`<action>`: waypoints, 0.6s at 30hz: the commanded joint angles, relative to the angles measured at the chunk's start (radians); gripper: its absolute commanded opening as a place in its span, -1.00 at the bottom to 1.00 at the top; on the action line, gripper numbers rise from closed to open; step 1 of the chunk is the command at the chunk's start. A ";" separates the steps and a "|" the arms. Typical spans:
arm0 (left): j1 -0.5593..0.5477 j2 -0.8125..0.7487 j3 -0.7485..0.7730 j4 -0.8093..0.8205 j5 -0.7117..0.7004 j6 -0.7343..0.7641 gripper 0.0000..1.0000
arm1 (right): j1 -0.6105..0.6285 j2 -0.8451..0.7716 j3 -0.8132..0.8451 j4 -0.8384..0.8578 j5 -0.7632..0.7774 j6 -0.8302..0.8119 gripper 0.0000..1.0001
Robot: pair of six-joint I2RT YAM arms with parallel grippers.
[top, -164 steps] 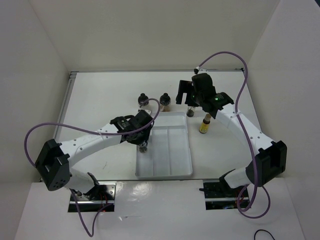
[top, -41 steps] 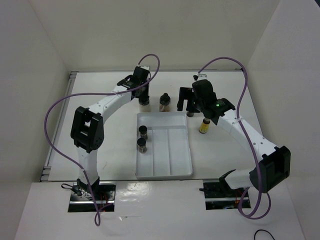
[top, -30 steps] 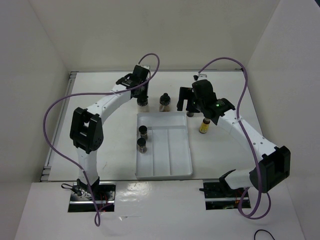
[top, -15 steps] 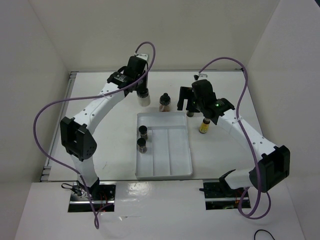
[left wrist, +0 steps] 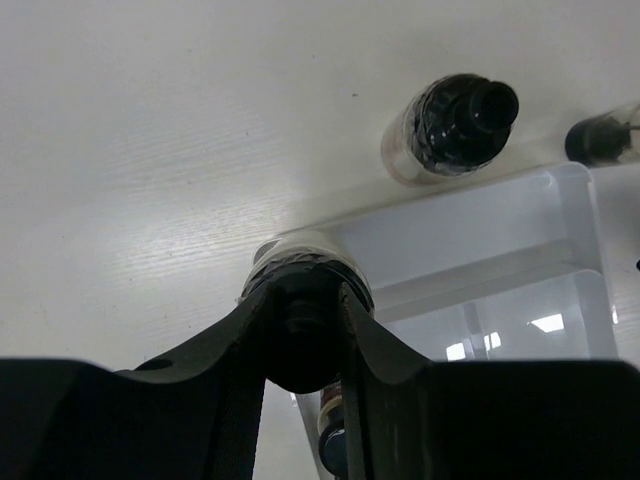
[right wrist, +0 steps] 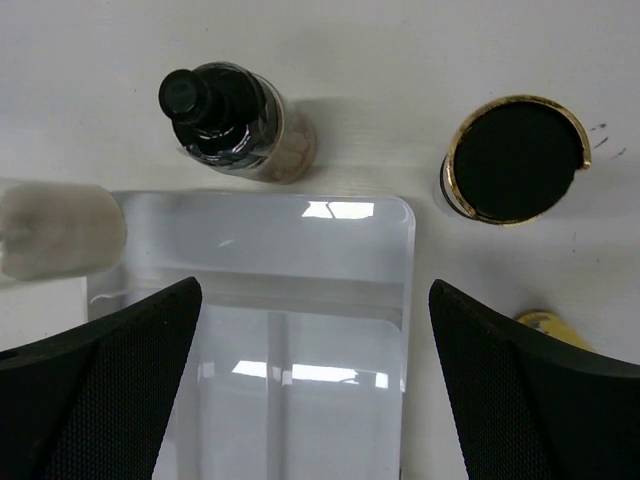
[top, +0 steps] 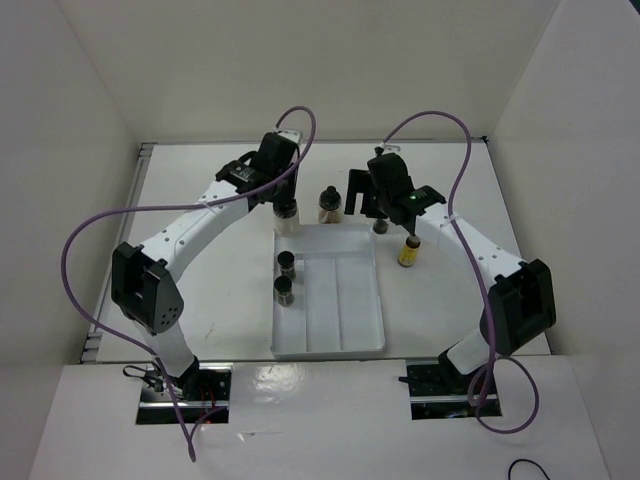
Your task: Organize the condiment bottles
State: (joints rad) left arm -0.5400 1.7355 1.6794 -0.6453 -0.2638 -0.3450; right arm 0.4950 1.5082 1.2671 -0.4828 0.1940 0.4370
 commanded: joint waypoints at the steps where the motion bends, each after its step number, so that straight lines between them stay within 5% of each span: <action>1: -0.015 -0.065 -0.024 0.091 0.000 -0.015 -1.00 | 0.010 0.041 0.080 0.073 0.001 0.016 0.97; 18: -0.025 -0.065 -0.165 0.180 0.021 -0.055 -1.00 | 0.010 0.202 0.207 0.101 0.012 0.016 0.92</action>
State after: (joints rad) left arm -0.5598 1.7336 1.5242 -0.5449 -0.2462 -0.3744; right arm 0.4950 1.6890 1.4223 -0.4332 0.1871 0.4545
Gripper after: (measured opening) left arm 0.374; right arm 0.962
